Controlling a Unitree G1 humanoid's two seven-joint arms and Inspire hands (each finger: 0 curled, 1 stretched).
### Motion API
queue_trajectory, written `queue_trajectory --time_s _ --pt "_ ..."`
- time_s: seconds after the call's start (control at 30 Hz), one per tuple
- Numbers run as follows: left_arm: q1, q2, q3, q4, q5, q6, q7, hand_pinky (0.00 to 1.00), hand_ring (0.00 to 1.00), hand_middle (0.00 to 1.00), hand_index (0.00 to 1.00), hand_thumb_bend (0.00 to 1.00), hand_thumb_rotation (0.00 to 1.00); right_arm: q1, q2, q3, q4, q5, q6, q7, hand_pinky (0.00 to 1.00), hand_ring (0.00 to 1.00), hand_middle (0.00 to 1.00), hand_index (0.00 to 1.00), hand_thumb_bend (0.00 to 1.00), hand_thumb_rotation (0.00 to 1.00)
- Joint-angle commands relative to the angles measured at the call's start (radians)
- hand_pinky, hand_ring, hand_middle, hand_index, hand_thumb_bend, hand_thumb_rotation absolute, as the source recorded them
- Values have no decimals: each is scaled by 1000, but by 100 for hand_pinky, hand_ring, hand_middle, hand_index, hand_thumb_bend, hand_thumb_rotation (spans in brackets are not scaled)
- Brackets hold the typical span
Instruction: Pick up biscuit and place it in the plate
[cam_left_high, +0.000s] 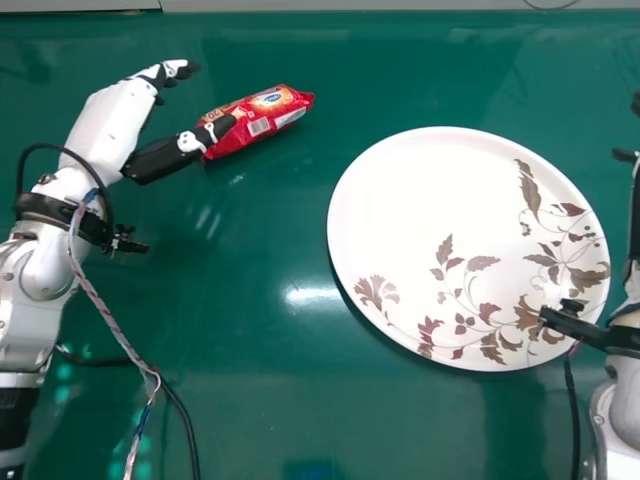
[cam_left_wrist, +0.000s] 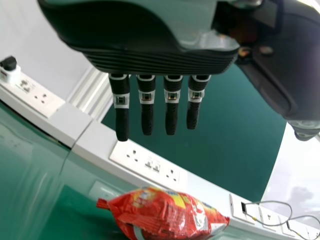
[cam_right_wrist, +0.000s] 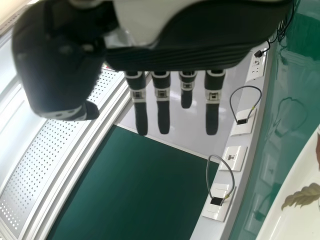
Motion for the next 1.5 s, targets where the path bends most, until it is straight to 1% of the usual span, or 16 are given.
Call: queue_trajectory --time_s 0.0,0.07,0.17,0.23,0.3,0.4,0.47,0.57,0.67,0.73,0.93,1.07,1.13,1.27,1.47 --pt "-37 15 -27 49 18 -9 6 72 84 85 88 100 48 15 -6 -9 -15 -7 7 -1 69 80 83 79 55 50" --pt "-77 19 -50 98 19 -20 5 72 84 85 87 100 50 15 -9 -11 -9 -6 -2 -1 68 80 82 79 55 50" --pt "-133 27 -81 150 24 -17 -12 73 84 85 87 100 52 15 -12 -12 -9 -4 -4 3 67 79 82 79 57 52" --pt "-178 30 -104 201 33 -34 -8 73 84 85 87 100 53 16 -9 -9 -16 0 2 6 67 79 82 79 57 52" --pt "-221 31 -127 249 43 -45 -3 72 82 83 85 100 51 16 -6 -7 -22 4 8 9 67 80 83 79 57 52" --pt "-284 29 -163 312 60 -42 -16 72 82 83 85 100 50 18 -6 -9 -22 4 6 12 67 80 83 79 56 52" --pt "-333 29 -191 364 69 -44 -32 73 83 83 85 100 49 21 -3 -11 -28 4 14 13 68 81 83 80 56 52" --pt "-403 25 -230 450 81 -48 -52 73 83 83 87 100 45 27 -1 -14 -33 8 12 14 68 81 84 80 55 51" --pt "-449 24 -267 510 108 -44 -54 72 83 83 86 100 45 31 -1 -17 -35 12 10 15 67 81 83 80 56 52" --pt "-474 19 -290 538 122 -23 -74 74 84 84 86 100 43 35 0 -18 -37 15 13 14 66 80 83 80 58 52" --pt "-522 16 -348 619 157 4 -102 81 87 86 89 100 46 47 2 -19 -42 9 7 9 66 80 83 80 58 52" --pt "-548 20 -391 680 193 8 -93 81 86 86 89 100 51 49 -1 -24 -46 14 9 13 67 81 84 80 57 52" --pt "-556 19 -403 701 201 13 -91 82 86 86 89 100 51 47 0 -25 -46 15 10 13 67 81 84 80 57 51" --pt "-574 21 -432 749 219 11 -90 81 87 86 89 100 51 42 -1 -23 -51 9 24 13 68 81 84 80 56 51" --pt "-606 15 -476 821 238 9 -90 83 89 88 91 100 51 35 -6 -20 -54 7 24 15 68 81 84 81 55 51"
